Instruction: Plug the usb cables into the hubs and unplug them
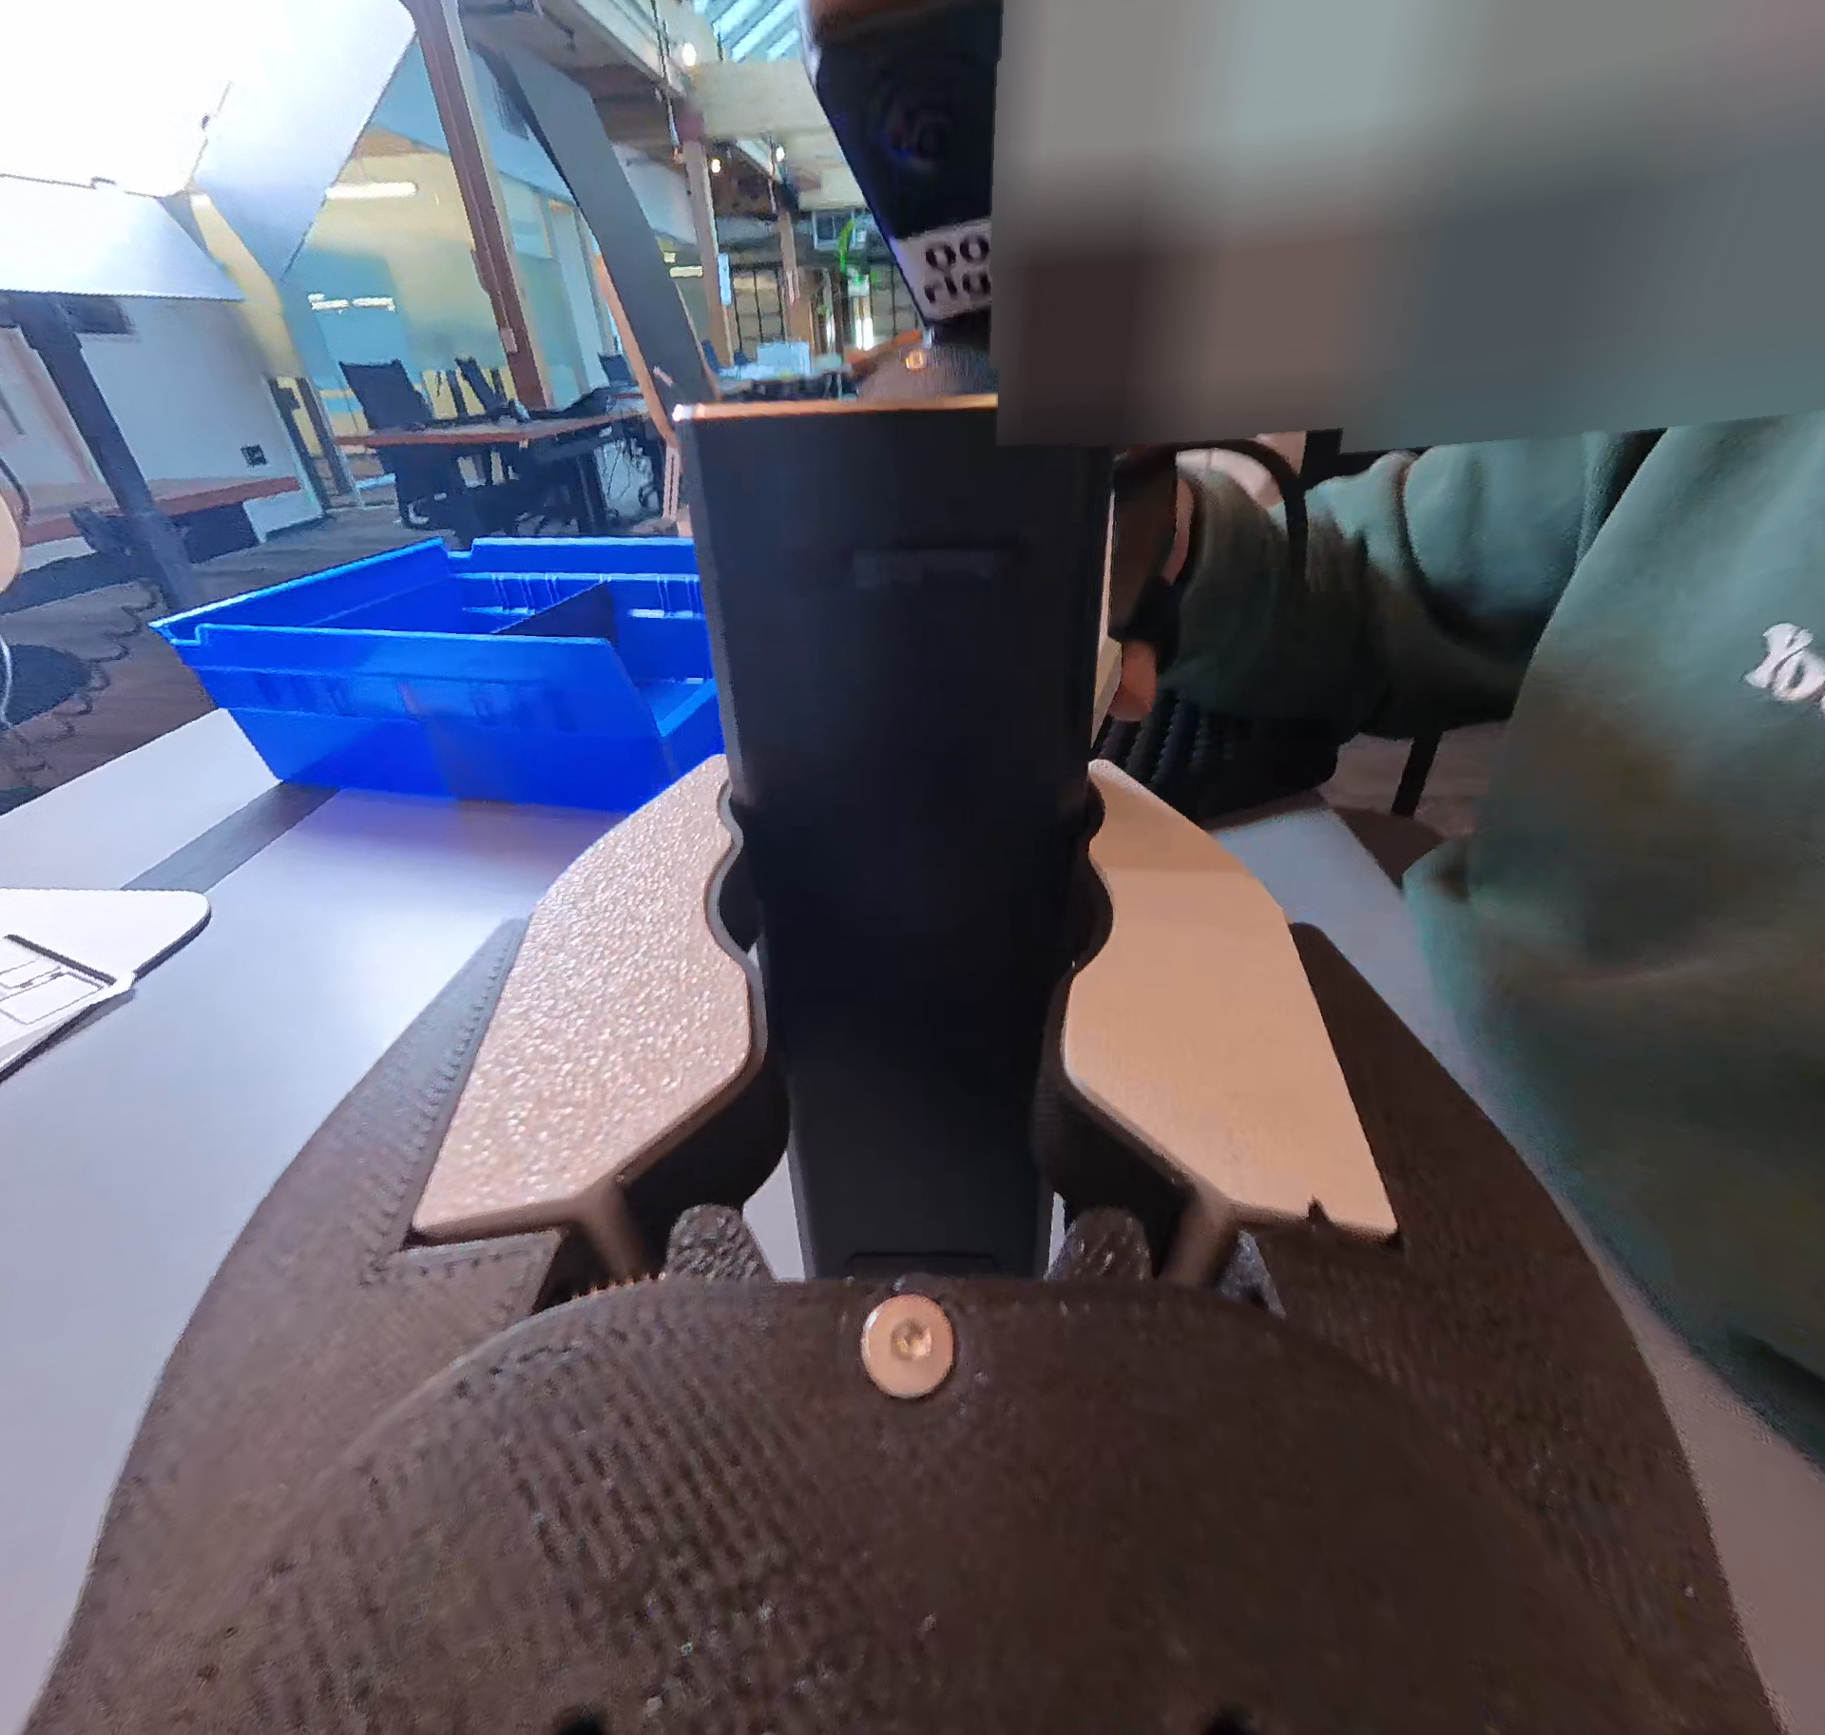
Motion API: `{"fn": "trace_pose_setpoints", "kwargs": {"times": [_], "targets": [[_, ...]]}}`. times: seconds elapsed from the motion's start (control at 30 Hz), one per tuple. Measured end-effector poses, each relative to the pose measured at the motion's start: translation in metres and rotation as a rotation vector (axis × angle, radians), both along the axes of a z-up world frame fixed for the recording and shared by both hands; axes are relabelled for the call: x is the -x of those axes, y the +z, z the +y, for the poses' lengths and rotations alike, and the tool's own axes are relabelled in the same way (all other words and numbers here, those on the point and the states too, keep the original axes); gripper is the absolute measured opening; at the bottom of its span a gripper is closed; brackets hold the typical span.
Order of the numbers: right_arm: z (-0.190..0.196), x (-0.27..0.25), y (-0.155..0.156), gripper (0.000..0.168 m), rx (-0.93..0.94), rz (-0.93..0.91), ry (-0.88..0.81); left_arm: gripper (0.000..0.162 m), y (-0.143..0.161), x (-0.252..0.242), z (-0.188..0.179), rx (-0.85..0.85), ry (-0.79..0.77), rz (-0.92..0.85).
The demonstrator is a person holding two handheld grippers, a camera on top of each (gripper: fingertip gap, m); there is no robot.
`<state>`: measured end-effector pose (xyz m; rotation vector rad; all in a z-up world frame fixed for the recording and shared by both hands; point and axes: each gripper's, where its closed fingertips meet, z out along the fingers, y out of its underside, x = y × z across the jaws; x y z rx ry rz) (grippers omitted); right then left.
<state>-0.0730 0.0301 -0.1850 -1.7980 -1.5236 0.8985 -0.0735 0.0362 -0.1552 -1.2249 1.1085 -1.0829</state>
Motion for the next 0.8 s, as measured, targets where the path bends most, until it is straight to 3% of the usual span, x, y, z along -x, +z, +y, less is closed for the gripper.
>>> {"fn": "trace_pose_setpoints", "kwargs": {"times": [0.33,0.57,0.8], "targets": [[-0.003,-0.009,-0.025,0.013,0.091,-0.085,0.056,0.061,-0.030,-0.007,0.000,-0.041,0.016,0.200],[-0.004,-0.009,-0.024,0.011,0.133,0.000,0.112,0.062,-0.040,-0.005,0.001,-0.021,0.020,0.244],[-0.002,-0.005,-0.007,0.010,0.129,0.209,0.142,0.062,-0.033,-0.001,0.002,-0.002,0.016,0.192]]}}
